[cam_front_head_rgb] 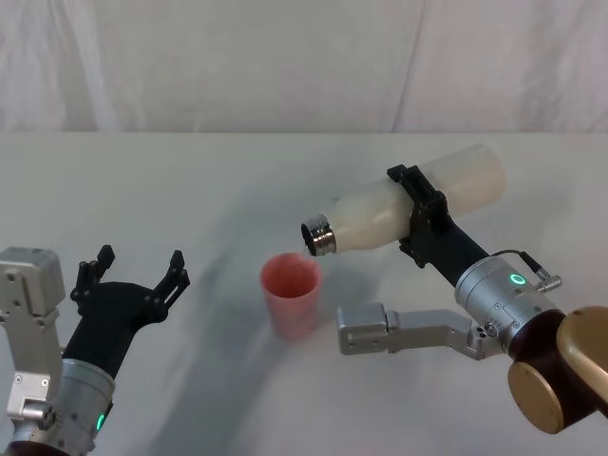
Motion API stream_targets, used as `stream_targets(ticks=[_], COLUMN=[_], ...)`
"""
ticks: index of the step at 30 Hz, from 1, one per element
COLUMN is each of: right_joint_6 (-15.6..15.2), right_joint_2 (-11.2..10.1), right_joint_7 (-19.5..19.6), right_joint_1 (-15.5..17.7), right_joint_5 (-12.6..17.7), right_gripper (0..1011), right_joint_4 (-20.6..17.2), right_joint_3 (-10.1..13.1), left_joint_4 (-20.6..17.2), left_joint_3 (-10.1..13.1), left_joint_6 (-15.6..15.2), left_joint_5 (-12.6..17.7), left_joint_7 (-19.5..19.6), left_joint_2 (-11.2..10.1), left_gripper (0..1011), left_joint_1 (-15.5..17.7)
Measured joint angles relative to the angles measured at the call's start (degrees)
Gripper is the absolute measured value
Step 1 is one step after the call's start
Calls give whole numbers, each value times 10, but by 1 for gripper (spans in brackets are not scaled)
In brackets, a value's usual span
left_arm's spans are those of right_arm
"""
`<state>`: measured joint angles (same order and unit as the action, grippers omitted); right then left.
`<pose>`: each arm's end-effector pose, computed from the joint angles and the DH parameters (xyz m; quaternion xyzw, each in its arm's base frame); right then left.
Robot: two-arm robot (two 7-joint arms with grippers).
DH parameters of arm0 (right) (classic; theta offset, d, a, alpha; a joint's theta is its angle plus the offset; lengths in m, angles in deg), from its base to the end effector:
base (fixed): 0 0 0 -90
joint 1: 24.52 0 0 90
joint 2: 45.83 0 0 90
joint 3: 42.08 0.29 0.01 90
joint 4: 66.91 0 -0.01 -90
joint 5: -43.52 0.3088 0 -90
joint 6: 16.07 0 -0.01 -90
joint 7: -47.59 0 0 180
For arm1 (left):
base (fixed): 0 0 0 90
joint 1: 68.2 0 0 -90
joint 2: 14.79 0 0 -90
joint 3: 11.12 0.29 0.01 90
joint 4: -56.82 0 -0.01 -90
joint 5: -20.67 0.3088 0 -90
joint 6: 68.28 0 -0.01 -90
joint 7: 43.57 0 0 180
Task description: Grasp the thermos with one hand and pour water into the cup lid.
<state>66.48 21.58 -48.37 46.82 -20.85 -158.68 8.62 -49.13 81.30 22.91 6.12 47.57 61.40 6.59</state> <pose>0.3532 0.0798 -0.2481 -0.3842 -0.6153 -0.3334 0.6022 0.2530 0.0375 -0.2853 -0.0174 0.0065 0.6616 0.7497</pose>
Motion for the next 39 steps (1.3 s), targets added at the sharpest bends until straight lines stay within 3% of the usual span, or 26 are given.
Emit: stream_targets(ticks=[20, 30, 36, 39], right_joint_6=[3, 20, 29, 31], right_joint_2=[2, 13, 26, 29], right_joint_7=[2, 10, -4, -8], right_joint_1=[4, 21, 36, 41], right_joint_5=[13, 66, 124, 140], right_gripper=[956, 956, 956, 956], right_joint_4=[0, -2, -14, -19], right_joint_3=[6, 30, 55, 63], left_joint_4=[0, 0, 0, 0], left_joint_3=[0, 0, 0, 0], left_joint_6=[0, 0, 0, 0], left_joint_5=[0, 0, 0, 0], left_joint_7=[0, 0, 0, 0], left_joint_2=[0, 0, 0, 0], left_gripper=[1001, 1001, 1001, 1001], left_joint_1=[0, 0, 0, 0])
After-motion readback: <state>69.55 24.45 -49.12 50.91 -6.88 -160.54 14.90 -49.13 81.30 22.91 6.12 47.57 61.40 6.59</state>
